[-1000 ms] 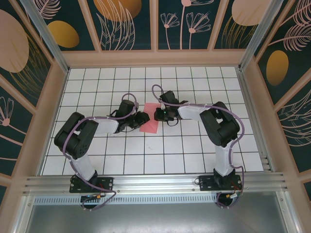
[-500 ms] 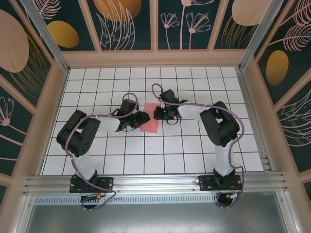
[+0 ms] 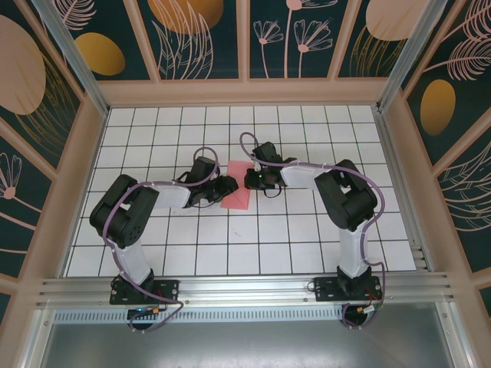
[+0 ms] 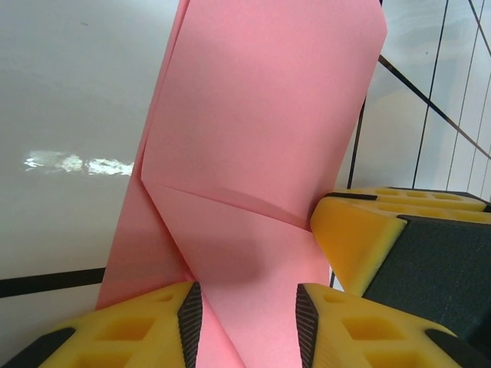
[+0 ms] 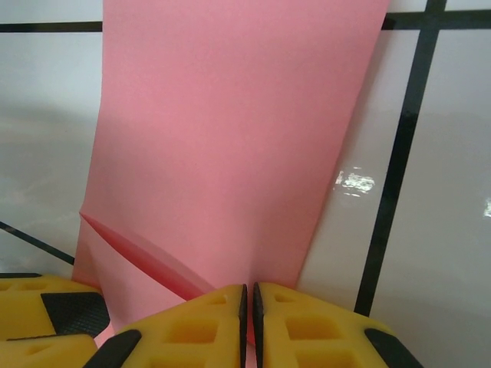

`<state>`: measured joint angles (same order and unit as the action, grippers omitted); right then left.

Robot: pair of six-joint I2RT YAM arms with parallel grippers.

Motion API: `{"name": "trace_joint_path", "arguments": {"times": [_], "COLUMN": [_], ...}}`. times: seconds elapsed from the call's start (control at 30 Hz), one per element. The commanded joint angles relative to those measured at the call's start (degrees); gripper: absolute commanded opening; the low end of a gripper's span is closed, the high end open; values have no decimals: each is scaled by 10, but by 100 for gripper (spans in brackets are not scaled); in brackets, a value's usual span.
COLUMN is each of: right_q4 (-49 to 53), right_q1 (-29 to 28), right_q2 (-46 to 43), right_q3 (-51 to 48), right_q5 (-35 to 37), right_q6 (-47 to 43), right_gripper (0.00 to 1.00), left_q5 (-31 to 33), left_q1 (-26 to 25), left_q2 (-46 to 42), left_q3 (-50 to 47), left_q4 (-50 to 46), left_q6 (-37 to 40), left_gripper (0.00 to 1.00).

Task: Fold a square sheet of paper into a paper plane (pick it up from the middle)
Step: Fold the triangle a second time at the center of the table.

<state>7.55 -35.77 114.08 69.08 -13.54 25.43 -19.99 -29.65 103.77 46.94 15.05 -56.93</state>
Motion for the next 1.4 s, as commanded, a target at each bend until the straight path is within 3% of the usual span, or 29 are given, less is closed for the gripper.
{"name": "trace_joint_path", "arguments": {"times": [0.0,0.33,0.63,0.93,1.37], "right_q4": [9,3,-6,-12,-6], "right_q1": [6,6,6,7,6], "right_q2": [15,14,12,11,-25], "right_q3": [0,-5,-12,-21,-8], "right_q5": [8,5,-3,-9,-20], "right_q6": [-5,-2,-1,-2,-9], "right_gripper": [15,15,15,14,14], "left_q5": [20,-12,-16,-24,6], "left_q1": [0,0,0,0,0], "left_q2": [-9,-3,12,18,5], "left_q3": [-4,6,26,46,30], "left_q4": [-42,-29,-36,-21,-59], "left_q6": [-10,-75,-106,-90,-68], "left_gripper": [42,49,49,39,41]}}
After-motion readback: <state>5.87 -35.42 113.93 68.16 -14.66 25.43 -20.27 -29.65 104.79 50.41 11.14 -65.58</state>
